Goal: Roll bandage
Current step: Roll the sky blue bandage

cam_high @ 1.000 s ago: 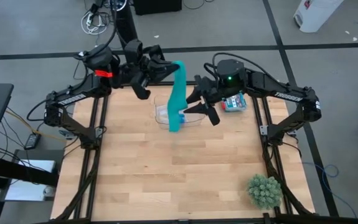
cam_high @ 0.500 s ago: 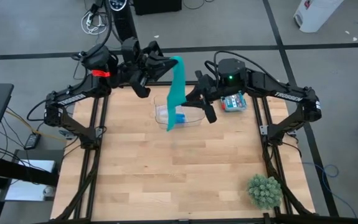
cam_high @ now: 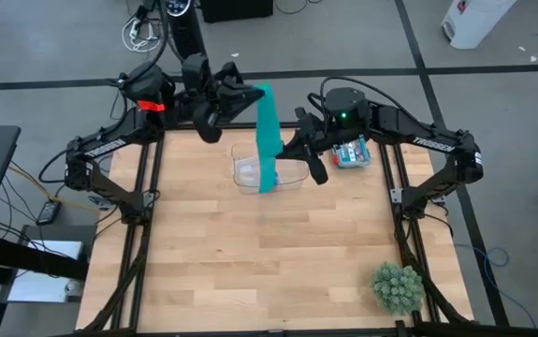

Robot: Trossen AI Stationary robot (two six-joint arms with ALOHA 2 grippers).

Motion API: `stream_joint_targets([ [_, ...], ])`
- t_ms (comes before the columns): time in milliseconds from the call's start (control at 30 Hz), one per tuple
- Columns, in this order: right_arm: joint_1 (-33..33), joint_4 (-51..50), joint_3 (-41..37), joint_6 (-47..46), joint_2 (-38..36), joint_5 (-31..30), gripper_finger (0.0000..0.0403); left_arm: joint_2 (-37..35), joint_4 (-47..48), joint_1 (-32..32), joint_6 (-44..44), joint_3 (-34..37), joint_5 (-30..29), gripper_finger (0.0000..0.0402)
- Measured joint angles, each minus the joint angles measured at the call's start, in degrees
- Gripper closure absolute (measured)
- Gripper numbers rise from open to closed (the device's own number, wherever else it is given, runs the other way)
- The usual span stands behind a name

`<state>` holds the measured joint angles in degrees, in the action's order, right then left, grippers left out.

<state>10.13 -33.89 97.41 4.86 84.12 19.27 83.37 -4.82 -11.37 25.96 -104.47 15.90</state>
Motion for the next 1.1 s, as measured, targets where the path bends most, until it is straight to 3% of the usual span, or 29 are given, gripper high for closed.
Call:
stream_joint_targets([
  [167,0.9,-0.6,0.0,0.4,-0.6,-0.3,0.0402,0.0,1.1,0.7,-0.1,0.0,4.6,0.0397],
  [300,2.1,-2.2,0.0,2.6,-1.7,-4.5,0.0402,0.0,1.4,2.2,-0.1,0.0,7.7,0.0396],
  [400,3.5,-2.2,0.0,4.3,-2.4,-4.7,0.0403,0.0,5.7,3.8,-1.4,0.0,7.3,0.0385],
  [533,4.7,-2.5,0.0,5.5,-2.8,-4.4,0.0403,0.4,12.8,5.3,-3.4,0.0,4.3,0.0343],
  [867,7.2,-3.4,0.0,6.4,-3.5,-6.1,0.0403,1.0,11.3,6.2,-1.8,0.0,1.4,0.02],
  [1100,7.9,2.0,0.0,12.8,-8.7,-1.8,0.0403,0.9,14.0,5.1,0.2,0.0,-1.3,0.0172],
])
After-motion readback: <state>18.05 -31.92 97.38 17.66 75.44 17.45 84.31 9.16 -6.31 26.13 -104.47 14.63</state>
